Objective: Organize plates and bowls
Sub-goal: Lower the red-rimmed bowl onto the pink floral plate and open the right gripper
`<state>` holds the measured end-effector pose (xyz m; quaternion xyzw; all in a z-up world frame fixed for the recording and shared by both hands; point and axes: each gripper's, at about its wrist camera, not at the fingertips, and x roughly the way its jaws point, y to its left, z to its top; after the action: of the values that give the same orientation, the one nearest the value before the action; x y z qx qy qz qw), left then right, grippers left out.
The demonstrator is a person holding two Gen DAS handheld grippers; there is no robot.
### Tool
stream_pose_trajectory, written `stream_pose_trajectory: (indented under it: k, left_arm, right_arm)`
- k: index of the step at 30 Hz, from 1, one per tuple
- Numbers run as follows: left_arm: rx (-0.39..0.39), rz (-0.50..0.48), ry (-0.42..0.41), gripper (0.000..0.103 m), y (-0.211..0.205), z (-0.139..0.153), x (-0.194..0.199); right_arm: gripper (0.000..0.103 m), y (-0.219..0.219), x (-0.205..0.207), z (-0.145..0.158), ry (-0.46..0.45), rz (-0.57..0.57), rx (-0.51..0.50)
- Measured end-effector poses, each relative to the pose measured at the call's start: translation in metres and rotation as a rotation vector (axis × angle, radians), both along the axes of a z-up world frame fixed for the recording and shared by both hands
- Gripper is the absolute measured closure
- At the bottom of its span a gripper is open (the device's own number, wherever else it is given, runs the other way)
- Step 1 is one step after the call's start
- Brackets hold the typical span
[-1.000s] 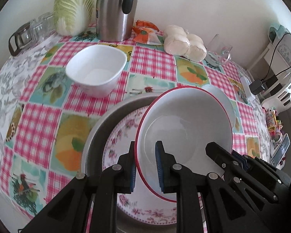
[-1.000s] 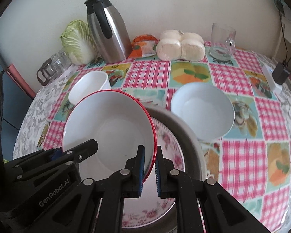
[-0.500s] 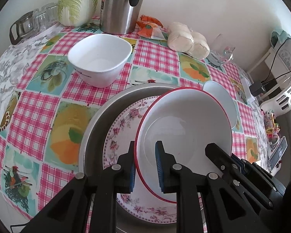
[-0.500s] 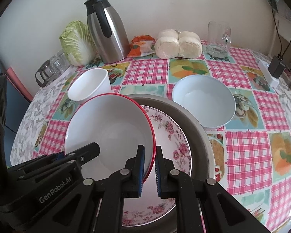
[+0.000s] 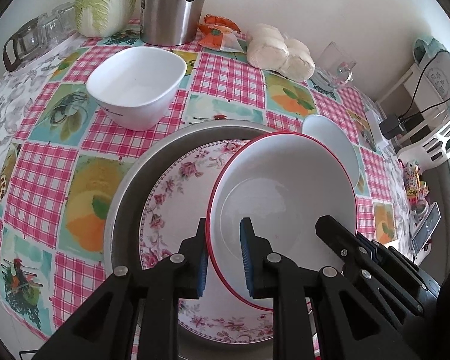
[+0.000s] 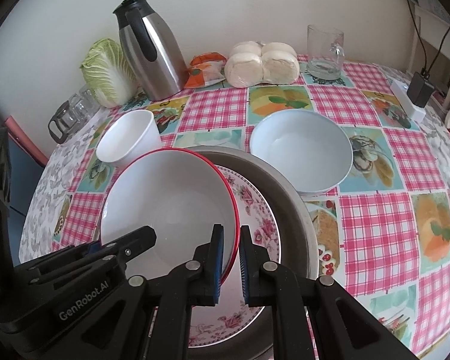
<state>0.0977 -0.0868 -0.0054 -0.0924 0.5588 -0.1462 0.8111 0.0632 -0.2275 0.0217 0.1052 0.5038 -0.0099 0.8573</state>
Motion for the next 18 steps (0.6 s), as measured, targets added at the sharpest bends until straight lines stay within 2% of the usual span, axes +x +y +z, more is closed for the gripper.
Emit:
stream_pose_trajectory:
  k: [18]
  left_arm:
    - [-0.003, 0.009, 0.019, 0.08, -0.0012, -0.0061, 0.0047]
  right_arm:
    - [0.085, -0.0018, 0.0045, -0.0043, -0.009, -0.017, 0.028]
